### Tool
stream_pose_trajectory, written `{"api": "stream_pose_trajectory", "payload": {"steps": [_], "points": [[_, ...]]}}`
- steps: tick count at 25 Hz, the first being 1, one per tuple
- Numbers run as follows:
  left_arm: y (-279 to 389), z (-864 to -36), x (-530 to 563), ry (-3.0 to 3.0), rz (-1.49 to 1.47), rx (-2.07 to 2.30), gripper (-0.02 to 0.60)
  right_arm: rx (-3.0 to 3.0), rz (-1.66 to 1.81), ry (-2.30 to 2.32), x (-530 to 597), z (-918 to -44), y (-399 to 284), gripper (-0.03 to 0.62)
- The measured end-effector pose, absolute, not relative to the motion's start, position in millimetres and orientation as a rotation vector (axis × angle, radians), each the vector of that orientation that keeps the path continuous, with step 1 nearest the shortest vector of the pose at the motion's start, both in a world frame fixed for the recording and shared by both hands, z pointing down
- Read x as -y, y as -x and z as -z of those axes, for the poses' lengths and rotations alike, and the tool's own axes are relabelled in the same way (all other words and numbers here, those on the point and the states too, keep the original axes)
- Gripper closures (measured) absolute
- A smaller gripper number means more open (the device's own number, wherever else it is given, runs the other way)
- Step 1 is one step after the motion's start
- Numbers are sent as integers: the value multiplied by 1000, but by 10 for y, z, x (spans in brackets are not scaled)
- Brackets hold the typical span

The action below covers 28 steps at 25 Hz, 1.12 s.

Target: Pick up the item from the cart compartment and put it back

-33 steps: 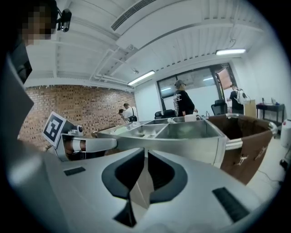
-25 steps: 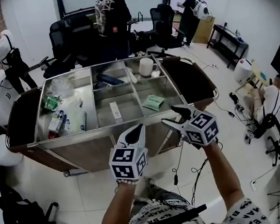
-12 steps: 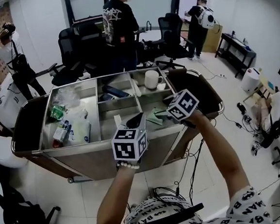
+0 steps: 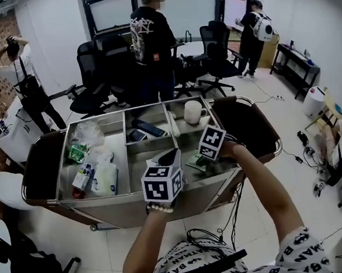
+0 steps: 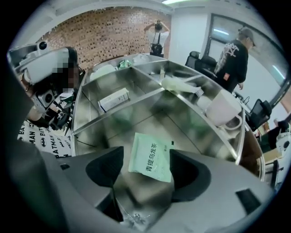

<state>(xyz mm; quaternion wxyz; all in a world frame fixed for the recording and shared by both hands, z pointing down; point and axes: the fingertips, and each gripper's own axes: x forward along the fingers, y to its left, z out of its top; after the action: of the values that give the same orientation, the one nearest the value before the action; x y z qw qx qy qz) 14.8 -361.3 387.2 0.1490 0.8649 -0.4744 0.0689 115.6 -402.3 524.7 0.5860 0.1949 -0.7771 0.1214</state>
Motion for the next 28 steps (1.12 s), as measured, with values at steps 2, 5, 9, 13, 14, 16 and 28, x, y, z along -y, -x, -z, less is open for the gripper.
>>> {"api": "stream_pose_trajectory", "payload": {"steps": [2, 5, 9, 13, 14, 16, 28], "points": [[-167, -3893, 3665, -2474, -216, 1353, 581, 1763, -294, -421, 4034, -5348, -1170, 261], [-171, -3940, 3730, -2454, -227, 1340, 581, 1721, -318, -403, 4076, -5476, -1157, 261], [-145, -4003, 3769, -2430, -239, 1333, 581, 1667, -334, -393, 4116, -5604, -1153, 261], [-123, -4076, 3784, -2414, -239, 1332, 581, 1624, -374, -373, 4149, -5710, -1190, 263], [-106, -4087, 3787, -2410, -233, 1335, 581, 1615, -385, -366, 4152, -5735, -1195, 263], [-67, -4106, 3782, -2398, -220, 1341, 581, 1602, -404, -357, 4147, -5755, -1191, 266], [-27, -4152, 3687, -2390, -182, 1347, 581, 1669, -298, -417, 4072, -5557, -1127, 507]]}}
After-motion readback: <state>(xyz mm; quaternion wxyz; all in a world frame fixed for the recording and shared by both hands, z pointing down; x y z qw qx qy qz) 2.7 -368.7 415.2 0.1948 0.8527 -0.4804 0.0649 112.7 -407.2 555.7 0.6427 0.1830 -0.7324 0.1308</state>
